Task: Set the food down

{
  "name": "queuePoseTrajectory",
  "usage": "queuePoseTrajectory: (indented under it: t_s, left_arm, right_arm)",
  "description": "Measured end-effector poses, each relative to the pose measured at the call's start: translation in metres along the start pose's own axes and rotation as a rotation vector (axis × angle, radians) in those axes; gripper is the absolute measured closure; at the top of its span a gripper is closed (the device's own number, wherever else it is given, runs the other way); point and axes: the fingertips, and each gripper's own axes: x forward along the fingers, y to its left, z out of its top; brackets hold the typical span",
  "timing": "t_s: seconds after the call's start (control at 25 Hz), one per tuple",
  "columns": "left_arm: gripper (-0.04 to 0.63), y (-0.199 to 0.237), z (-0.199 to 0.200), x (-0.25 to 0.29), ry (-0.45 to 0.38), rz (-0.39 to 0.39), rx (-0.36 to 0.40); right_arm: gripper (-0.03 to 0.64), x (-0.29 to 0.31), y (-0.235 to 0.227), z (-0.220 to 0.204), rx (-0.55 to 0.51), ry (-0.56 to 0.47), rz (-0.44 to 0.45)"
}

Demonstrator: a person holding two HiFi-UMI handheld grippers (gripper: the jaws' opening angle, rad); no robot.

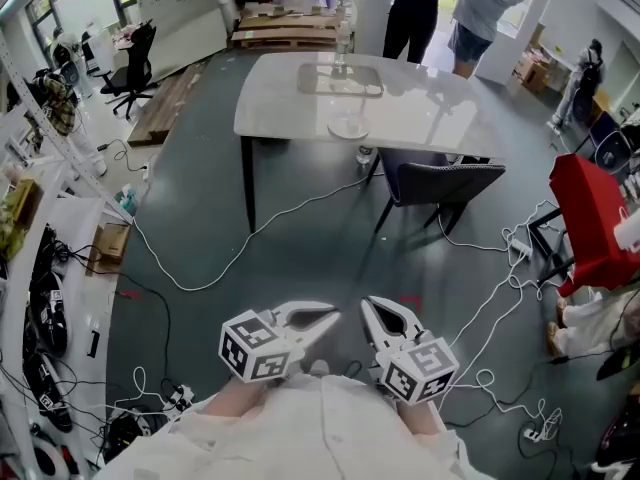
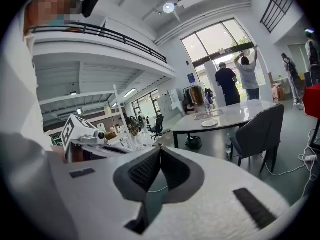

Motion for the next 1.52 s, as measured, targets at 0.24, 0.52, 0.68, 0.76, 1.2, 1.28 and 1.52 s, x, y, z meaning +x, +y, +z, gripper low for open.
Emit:
queuePoseTrajectory:
  t_s: [0.24, 0.52, 0.68, 0.76, 1.2, 1.28, 1.52]
  left_arm:
    - [0.572, -0.005, -0.001, 0.009, -0.033, 0.028, -0.016]
    - [0.572, -0.014, -0.006, 0.026, -0.025, 0.005, -0.043]
    - [0.572, -0.007, -0.011, 0.036, 0.007, -0.011, -0.054]
    - [0.572, 0.001, -0.008, 0.04, 0.015, -0.018, -0.048]
    - [0.572, 0.118, 0.057, 0.063, 0.031, 0.007, -0.056]
    - [0.572, 0.138, 0.075, 0.067, 0.032, -0.012, -0.054]
    - [0.572, 0.19, 0.12, 0.078, 0.041, -0.046, -0.009]
  right_arm:
    - [0.614, -0.007, 0.009, -0.02, -0.002, 0.035, 0.049]
    - [0.614, -0.008, -0.005, -0.022, 0.038, 0.035, 0.042]
    - [0.614, 0.005, -0.014, -0.021, 0.043, 0.043, 0.04]
    - [0.614, 0.014, -0.021, -0.018, 0.05, 0.044, 0.03]
    - [0.614, 0.114, -0.082, 0.017, 0.07, 0.056, -0.005]
    - [0.614, 0.138, -0.094, 0.03, 0.074, 0.047, -0.022]
    - [0.614, 0.193, -0.134, 0.061, 0.097, 0.025, -0.084]
